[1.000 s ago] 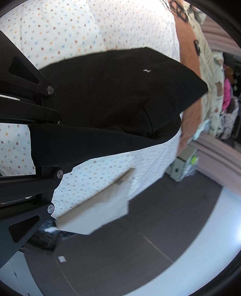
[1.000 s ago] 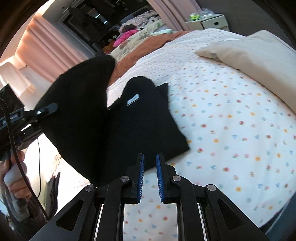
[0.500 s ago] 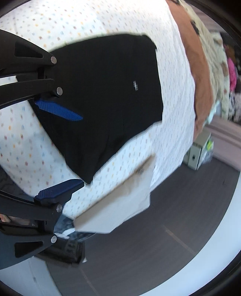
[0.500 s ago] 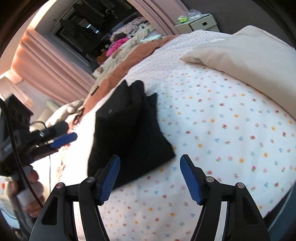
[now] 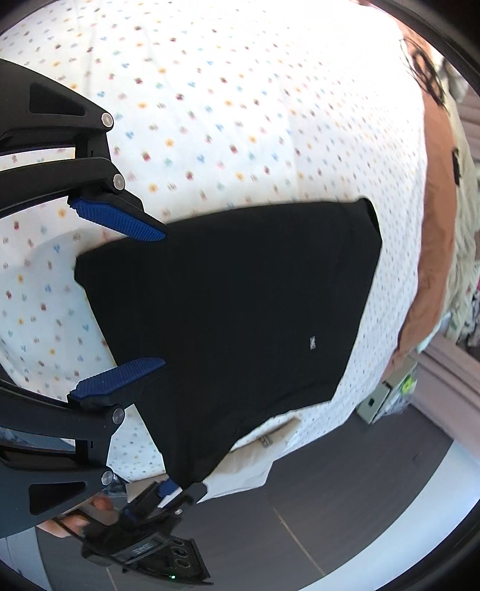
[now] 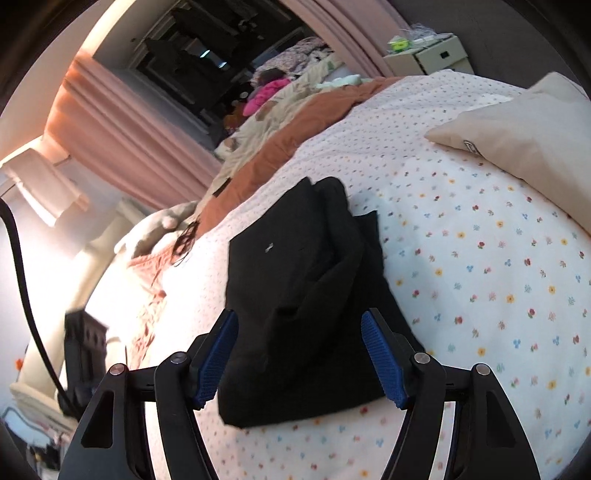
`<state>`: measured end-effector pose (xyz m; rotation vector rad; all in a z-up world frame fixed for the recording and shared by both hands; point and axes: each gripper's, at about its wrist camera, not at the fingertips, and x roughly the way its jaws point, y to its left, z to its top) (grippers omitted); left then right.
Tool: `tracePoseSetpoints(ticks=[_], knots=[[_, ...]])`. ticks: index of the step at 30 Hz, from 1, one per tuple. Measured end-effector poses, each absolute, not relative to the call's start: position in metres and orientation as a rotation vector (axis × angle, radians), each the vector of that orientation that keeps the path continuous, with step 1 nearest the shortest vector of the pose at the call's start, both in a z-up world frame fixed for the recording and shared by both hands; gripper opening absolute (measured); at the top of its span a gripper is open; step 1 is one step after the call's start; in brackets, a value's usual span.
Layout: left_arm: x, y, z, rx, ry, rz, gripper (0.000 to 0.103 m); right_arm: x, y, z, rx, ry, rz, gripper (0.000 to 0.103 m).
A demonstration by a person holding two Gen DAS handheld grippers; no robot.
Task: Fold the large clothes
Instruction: 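Open both tools and release the folded black shirt on the bed, then close both tools on the folded shirt's end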
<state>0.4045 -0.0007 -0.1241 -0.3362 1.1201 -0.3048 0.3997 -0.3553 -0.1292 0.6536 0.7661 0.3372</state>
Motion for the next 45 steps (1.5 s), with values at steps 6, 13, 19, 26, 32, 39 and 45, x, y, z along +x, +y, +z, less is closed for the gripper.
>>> tracePoseSetpoints(ticks=[6, 13, 19, 26, 32, 39, 45], knots=[[0.403, 0.009, -0.136, -0.354, 1.136, -0.295, 0.067, 0.396, -0.368, -0.166, 0.728, 0.813, 0.294, 0.011], [0.404, 0.006, -0.151, -0.348, 1.162, -0.306, 0.067, 0.383, -0.378, -0.208, 0.812, 0.878, 0.279, 0.008], [0.410, 0.004, -0.169, -0.354, 1.190, -0.300, 0.067, 0.380, -0.381, -0.224, 0.820, 0.903, 0.248, 0.006], [0.410, -0.002, -0.190, -0.381, 1.222, -0.322, 0.067, 0.387, -0.386, -0.211, 0.775, 0.894, 0.197, 0.006], [0.410, -0.006, -0.207, -0.437, 1.233, -0.378, 0.067, 0.391, -0.381, -0.206, 0.711, 0.937, 0.184, 0.014], [0.410, -0.014, -0.222, -0.491, 1.223, -0.401, 0.065, 0.401, -0.381, -0.214, 0.685, 0.984, 0.203, 0.040], [0.401, -0.006, -0.215, -0.469, 1.193, -0.392, 0.036, 0.397, -0.373, -0.209, 0.708, 0.960, 0.304, 0.018]])
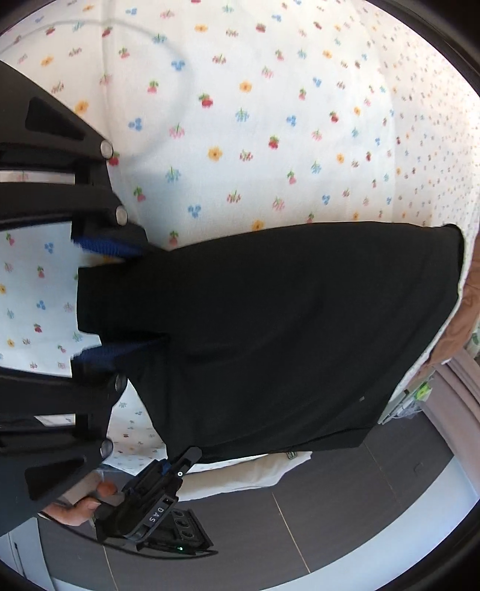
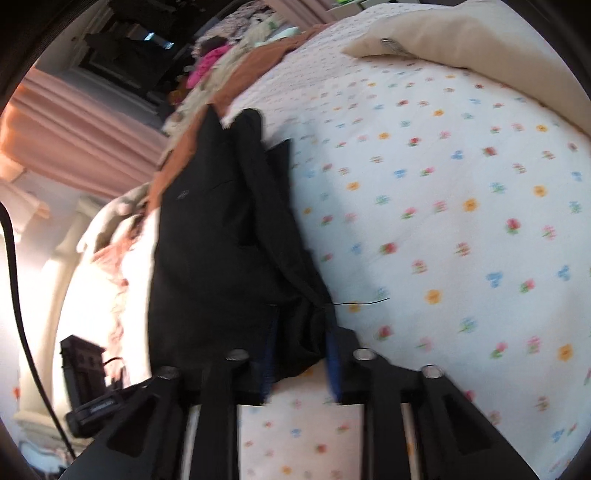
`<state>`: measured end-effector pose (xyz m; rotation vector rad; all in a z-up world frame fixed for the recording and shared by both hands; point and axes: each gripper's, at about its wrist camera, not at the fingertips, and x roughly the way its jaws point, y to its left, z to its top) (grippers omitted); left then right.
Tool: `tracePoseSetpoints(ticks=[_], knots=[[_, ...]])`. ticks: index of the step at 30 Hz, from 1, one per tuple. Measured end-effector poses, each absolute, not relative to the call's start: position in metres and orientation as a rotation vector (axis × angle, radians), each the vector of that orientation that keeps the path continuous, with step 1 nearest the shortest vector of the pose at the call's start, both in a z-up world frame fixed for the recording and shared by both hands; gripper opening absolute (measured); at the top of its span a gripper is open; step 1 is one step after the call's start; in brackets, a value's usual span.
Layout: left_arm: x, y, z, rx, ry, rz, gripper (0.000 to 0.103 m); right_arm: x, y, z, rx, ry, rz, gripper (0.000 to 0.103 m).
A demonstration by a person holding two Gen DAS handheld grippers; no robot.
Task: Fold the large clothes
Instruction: 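Close both tools on the folded shirt's end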
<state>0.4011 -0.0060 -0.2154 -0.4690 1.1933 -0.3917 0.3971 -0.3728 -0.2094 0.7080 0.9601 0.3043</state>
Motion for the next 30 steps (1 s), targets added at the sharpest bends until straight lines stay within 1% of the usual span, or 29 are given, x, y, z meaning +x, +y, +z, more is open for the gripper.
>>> tracePoseSetpoints(ticks=[2, 6, 13, 20, 28, 30], knots=[[0.398, -0.001, -0.211, -0.477, 1.182, -0.396, 0.033, 0.394, -0.369, -0.204, 0.700, 0.956, 0.330, 0.015], [0.391, 0.006, -0.200, -0.472, 1.167, -0.408, 0.030, 0.386, -0.365, -0.202, 0.716, 0.968, 0.360, 0.013], [0.360, 0.025, -0.197, -0.475, 1.162, -0.416, 0.030, 0.360, -0.351, -0.204, 0.712, 0.998, 0.418, 0.013], [0.314, 0.046, -0.194, -0.464, 1.160, -0.403, 0.030, 0.327, -0.333, -0.202, 0.636, 1.051, 0.483, 0.013], [0.281, 0.052, -0.194, -0.429, 1.195, -0.407, 0.032, 0.301, -0.315, -0.196, 0.510, 1.140, 0.563, 0.013], [0.280, 0.052, -0.196, -0.417, 1.220, -0.402, 0.036, 0.301, -0.314, -0.194, 0.476, 1.156, 0.557, 0.018]])
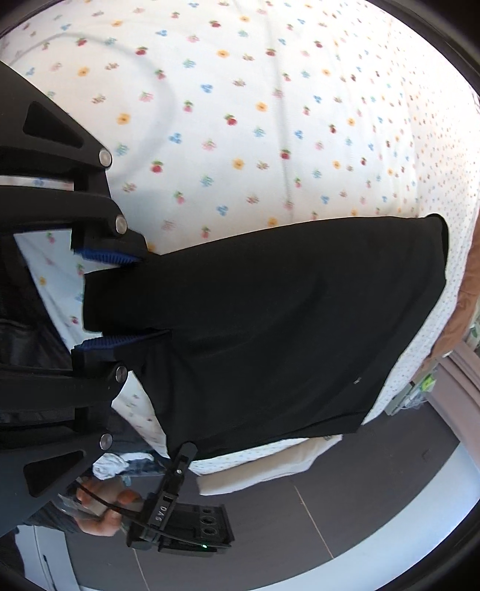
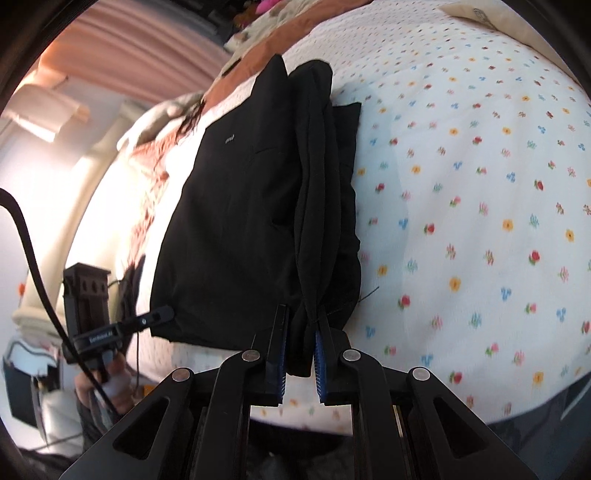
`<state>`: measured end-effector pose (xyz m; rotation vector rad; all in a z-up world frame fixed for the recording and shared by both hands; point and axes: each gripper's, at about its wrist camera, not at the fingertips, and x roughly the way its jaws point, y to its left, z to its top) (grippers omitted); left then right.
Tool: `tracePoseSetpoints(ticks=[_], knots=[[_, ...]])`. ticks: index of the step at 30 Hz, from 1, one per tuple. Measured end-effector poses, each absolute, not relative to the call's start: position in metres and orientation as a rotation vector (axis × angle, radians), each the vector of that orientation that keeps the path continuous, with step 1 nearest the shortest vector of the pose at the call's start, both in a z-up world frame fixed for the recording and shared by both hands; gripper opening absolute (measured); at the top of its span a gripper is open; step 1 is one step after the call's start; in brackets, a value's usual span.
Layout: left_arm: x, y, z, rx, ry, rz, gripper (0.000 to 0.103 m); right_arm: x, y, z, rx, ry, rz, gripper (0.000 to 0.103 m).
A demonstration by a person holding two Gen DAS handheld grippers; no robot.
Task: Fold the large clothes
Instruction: 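Close both tools on the folded shirt's end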
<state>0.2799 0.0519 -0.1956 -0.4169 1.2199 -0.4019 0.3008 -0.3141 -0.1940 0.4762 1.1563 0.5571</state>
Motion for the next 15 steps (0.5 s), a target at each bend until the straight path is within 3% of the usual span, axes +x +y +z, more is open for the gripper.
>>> tracePoseSetpoints(ticks=[1, 3, 5, 6, 9, 15], knots=[[0.281, 0.052, -0.196, -0.411, 1.234, -0.395, 0.037, 0.303, -0.315, -0.191, 0.457, 1.156, 0.548, 0.020], [0.286, 0.052, -0.199, -0.401, 1.258, -0.390, 0.044, 0.310, -0.319, -0.185, 0.424, 1.145, 0.517, 0.035], [0.293, 0.053, -0.198, -0.415, 1.252, -0.388, 0.050, 0.317, -0.327, -0.176, 0.432, 1.108, 0.480, 0.072], [0.298, 0.056, -0.197, -0.424, 1.236, -0.378, 0.054, 0.320, -0.329, -0.173, 0.442, 1.092, 0.474, 0.079], [0.309, 0.065, -0.191, -0.451, 1.190, -0.348, 0.060, 0.334, -0.332, -0.161, 0.447, 1.043, 0.467, 0.082], [0.338, 0.078, -0.191, -0.481, 1.177, -0.300, 0.060, 0.372, -0.324, -0.142, 0.440, 0.972, 0.477, 0.082]])
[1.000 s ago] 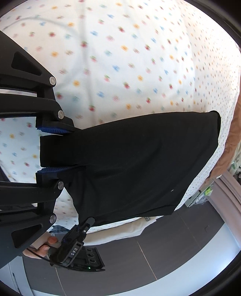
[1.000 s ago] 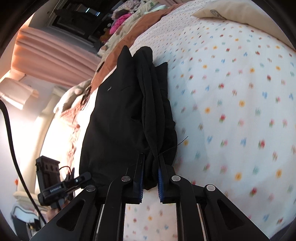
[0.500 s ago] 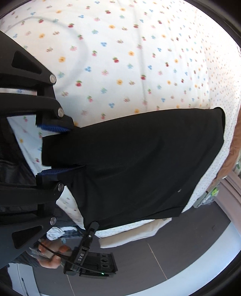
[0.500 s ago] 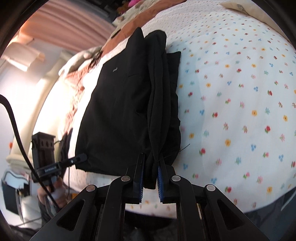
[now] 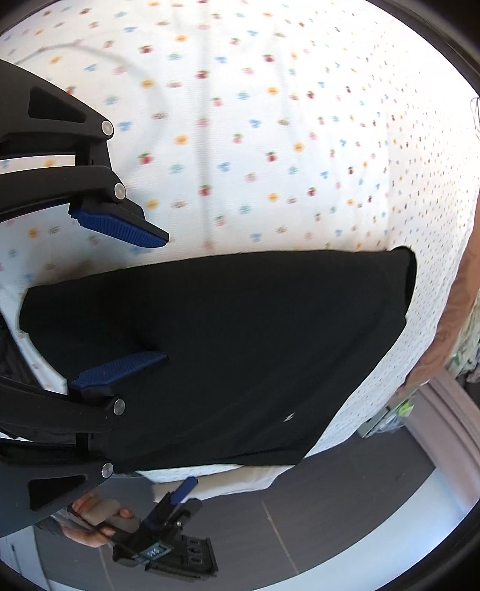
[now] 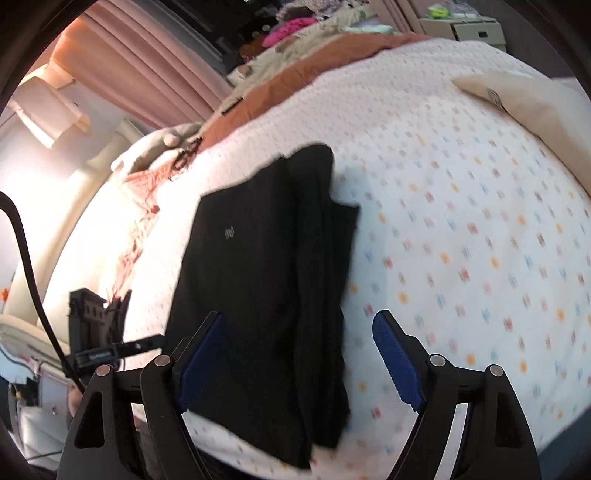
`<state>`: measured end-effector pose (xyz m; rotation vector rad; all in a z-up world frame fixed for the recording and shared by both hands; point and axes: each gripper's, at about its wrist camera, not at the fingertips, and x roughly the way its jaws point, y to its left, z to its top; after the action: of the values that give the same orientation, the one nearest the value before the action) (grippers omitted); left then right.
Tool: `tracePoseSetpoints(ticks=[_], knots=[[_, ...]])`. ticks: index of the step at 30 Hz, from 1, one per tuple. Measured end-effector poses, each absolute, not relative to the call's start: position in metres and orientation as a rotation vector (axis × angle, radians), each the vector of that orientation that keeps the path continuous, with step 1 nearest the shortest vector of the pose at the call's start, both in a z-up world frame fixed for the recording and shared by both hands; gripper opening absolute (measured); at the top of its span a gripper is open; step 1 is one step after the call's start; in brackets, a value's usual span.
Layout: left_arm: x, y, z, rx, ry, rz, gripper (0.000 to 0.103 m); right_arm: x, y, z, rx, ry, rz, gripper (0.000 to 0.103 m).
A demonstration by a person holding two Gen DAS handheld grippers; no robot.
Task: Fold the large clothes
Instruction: 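Close both tools on the folded shirt's end, then lift the folded black shirt with both tools and carry it toward the beige stack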
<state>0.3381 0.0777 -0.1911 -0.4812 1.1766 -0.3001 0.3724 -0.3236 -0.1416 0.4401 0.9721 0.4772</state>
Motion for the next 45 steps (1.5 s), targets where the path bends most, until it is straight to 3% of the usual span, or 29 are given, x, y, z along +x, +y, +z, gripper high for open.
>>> tracePoseSetpoints(ticks=[10, 15, 19, 23, 29, 32, 37, 39, 41, 45], knots=[[0.395, 0.086, -0.195, -0.527, 1.177, -0.273, 0.060, 0.448, -0.301, -0.147, 0.441, 0.993, 0.489, 0.081], [0.423, 0.086, -0.198, -0.530, 1.173, -0.250, 0.060, 0.479, -0.296, -0.164, 0.446, 1.038, 0.476, 0.064], [0.440, 0.084, -0.198, -0.525, 1.166, -0.239, 0.060, 0.493, -0.303, -0.185, 0.483, 1.065, 0.465, 0.041], [0.459, 0.074, -0.195, -0.496, 1.124, -0.230, 0.060, 0.495, -0.311, -0.208, 0.540, 1.090, 0.470, 0.032], [0.488, 0.053, -0.195, -0.418, 1.110, -0.195, 0.060, 0.487, -0.323, -0.219, 0.587, 1.076, 0.473, 0.028], [0.494, 0.039, -0.189, -0.357, 1.109, -0.195, 0.055, 0.485, -0.329, -0.217, 0.579, 1.069, 0.462, 0.027], [0.499, 0.030, -0.190, -0.302, 1.117, -0.192, 0.055, 0.481, -0.337, -0.214, 0.594, 1.069, 0.445, 0.030], [0.500, 0.036, -0.195, -0.325, 1.123, -0.192, 0.057, 0.477, -0.339, -0.210, 0.585, 1.070, 0.430, 0.044], [0.499, 0.042, -0.198, -0.355, 1.122, -0.194, 0.058, 0.476, -0.343, -0.209, 0.595, 1.079, 0.432, 0.068], [0.490, 0.051, -0.204, -0.412, 1.137, -0.213, 0.059, 0.477, -0.348, -0.220, 0.675, 1.143, 0.530, 0.070]])
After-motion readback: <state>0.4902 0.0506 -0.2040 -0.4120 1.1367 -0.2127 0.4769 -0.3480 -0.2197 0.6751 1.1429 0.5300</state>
